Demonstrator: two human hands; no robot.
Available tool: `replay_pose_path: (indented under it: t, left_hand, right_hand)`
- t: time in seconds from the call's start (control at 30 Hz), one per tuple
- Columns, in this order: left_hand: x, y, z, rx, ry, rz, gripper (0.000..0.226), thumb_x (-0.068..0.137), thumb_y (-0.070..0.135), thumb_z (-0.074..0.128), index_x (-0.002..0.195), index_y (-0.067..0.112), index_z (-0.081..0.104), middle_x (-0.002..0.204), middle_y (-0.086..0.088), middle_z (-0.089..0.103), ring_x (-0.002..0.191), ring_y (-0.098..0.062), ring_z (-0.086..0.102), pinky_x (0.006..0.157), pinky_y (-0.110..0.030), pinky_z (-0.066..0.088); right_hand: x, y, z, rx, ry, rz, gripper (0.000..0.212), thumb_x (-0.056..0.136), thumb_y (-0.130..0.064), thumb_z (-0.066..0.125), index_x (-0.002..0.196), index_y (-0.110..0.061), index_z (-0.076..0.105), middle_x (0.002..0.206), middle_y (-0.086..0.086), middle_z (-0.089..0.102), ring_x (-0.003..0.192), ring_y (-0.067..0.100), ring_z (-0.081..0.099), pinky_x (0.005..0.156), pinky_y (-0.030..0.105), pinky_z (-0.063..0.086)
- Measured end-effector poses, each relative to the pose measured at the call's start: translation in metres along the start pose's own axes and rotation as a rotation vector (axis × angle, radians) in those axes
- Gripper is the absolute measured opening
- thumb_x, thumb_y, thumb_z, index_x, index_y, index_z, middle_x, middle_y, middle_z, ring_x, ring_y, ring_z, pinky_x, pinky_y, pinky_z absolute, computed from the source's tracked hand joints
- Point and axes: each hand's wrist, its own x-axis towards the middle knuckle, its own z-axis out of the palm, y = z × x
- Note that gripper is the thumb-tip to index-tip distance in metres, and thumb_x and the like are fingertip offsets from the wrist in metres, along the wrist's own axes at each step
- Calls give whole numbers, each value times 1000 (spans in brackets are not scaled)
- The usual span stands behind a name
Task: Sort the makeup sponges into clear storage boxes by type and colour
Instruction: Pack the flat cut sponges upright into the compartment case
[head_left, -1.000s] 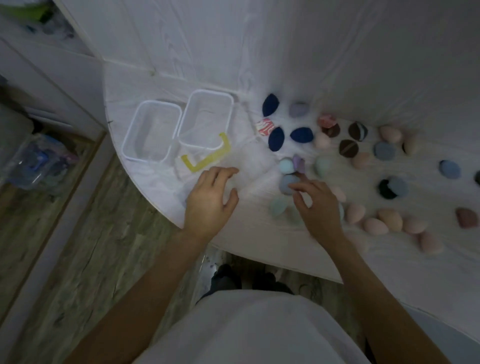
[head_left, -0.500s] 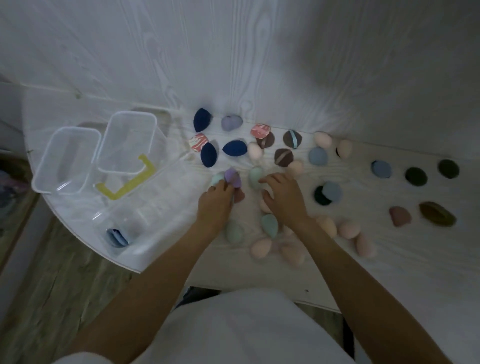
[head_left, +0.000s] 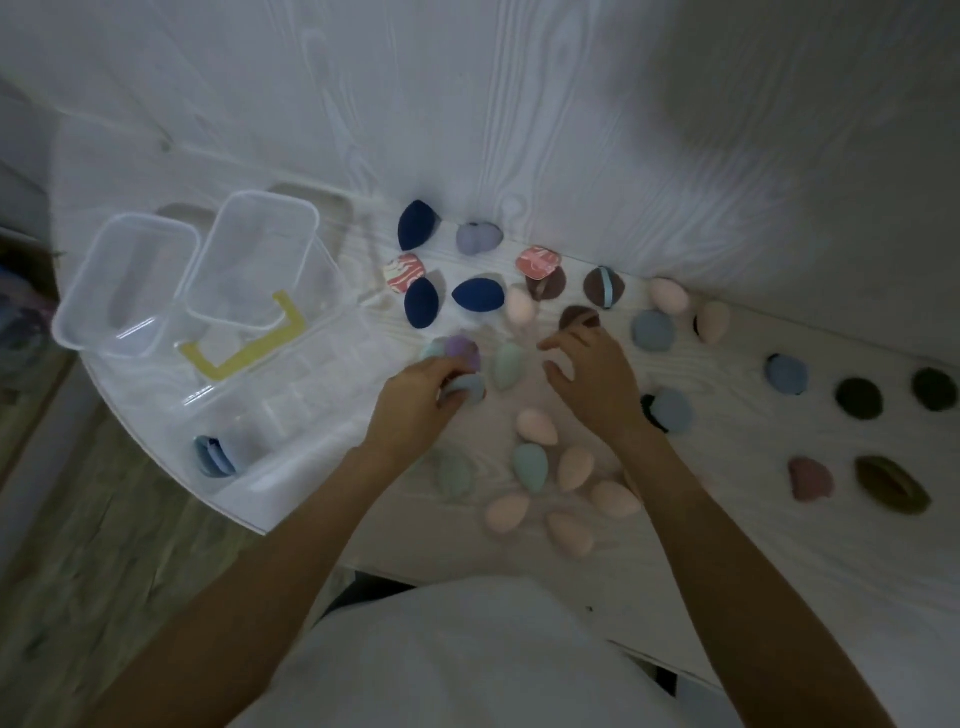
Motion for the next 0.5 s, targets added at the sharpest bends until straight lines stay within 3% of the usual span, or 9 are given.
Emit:
replay_pose_path:
  t: [0.1,0.2,0.27,0.37,0.43,0.5]
  left_hand:
    - [5,15,6,-74,12,12,21,83,12,67,103,15,66,100,1,68,79,-10,59,68,-19,43]
    - [8,24,12,-149,-11,-15,23,83,9,66,105,14,66,105,0,66,79,-6,57,71,-3,39]
    - [9,27,13,-148,-19,-14,23,82,7,66,104,13,67,102,-1,67,76,-4,55,70,1,36]
    - [6,29,11,-158,-27,5,22,82,9,66,104,14,67,98,0,67,75,-4,56,69,0,36]
    - [1,29,6,-176,-22,2,22,82,11,67,104,15,66,99,2,68,79,-8,60,72,-5,41]
    - [-8,30,-4,-194,-16,34,18,82,14,67,99,14,64,96,4,67,81,-12,62,73,-22,51]
  right_hand:
    - [-40,29,-14,-110,140,342,30,81,-12,55,109,-10,64,113,15,60,97,38,53,80,42,43]
    - [-69,58,-20,-62,-56,703,46,90,-19,54,135,-19,45,144,16,35,124,38,37,99,46,35]
    - [-77,68,-21,-9,-103,692,48,92,-25,55,138,-20,42,142,15,39,124,34,39,100,41,34]
    - [-82,64,-28,-8,10,631,40,94,-17,51,134,-12,48,134,14,52,116,30,49,96,34,37]
    - [-82,48,-36,-22,132,571,35,96,-10,46,131,-7,49,118,18,61,97,29,59,79,33,43]
    - [-79,22,-41,-15,223,493,28,96,-9,45,122,-1,51,91,20,65,68,26,55,58,30,35]
